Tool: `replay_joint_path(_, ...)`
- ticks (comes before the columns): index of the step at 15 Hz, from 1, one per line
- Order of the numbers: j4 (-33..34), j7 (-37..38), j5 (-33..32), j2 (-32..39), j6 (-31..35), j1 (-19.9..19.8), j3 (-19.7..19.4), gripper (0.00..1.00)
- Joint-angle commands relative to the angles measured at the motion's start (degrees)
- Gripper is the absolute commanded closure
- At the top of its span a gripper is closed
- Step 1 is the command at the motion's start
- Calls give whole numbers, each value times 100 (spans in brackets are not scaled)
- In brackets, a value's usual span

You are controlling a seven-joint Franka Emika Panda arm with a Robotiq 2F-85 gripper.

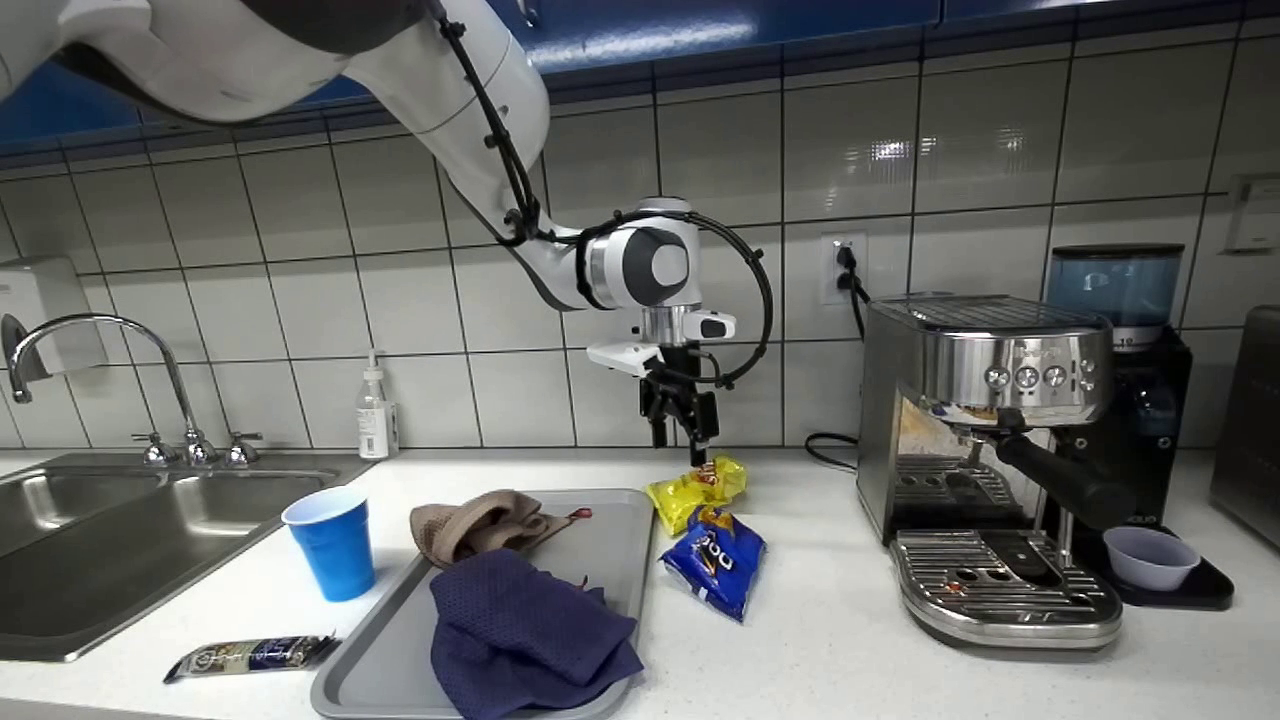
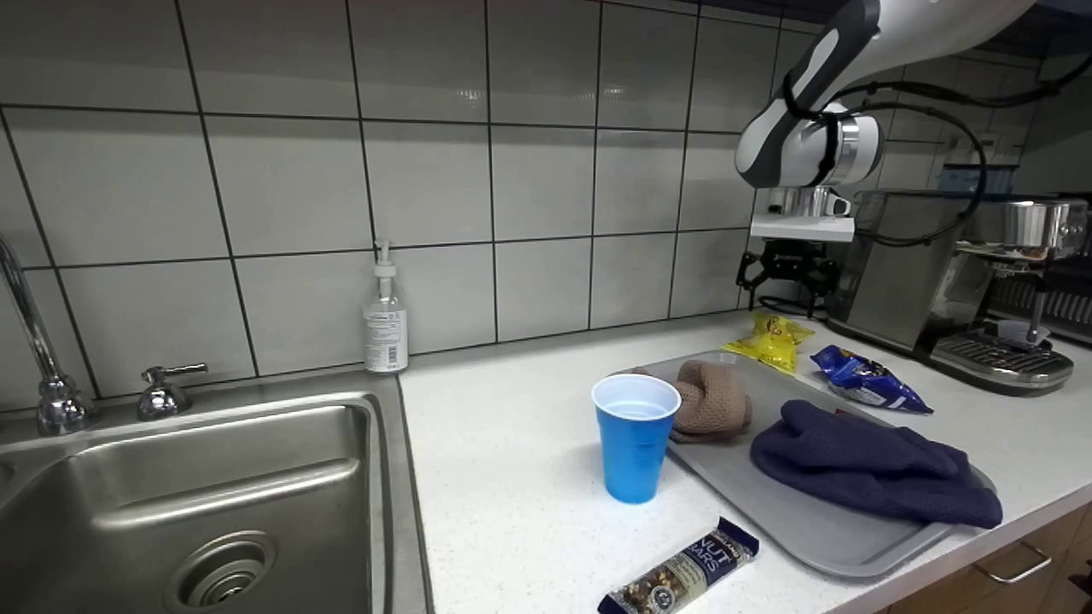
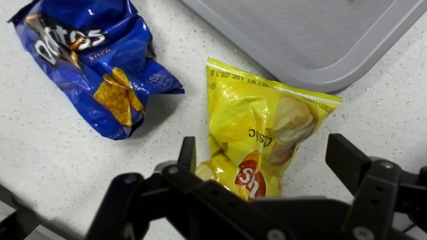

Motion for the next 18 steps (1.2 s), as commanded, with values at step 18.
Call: replay_joint_path(18, -3146, -2886, 53, -2153, 1510, 32, 958, 0)
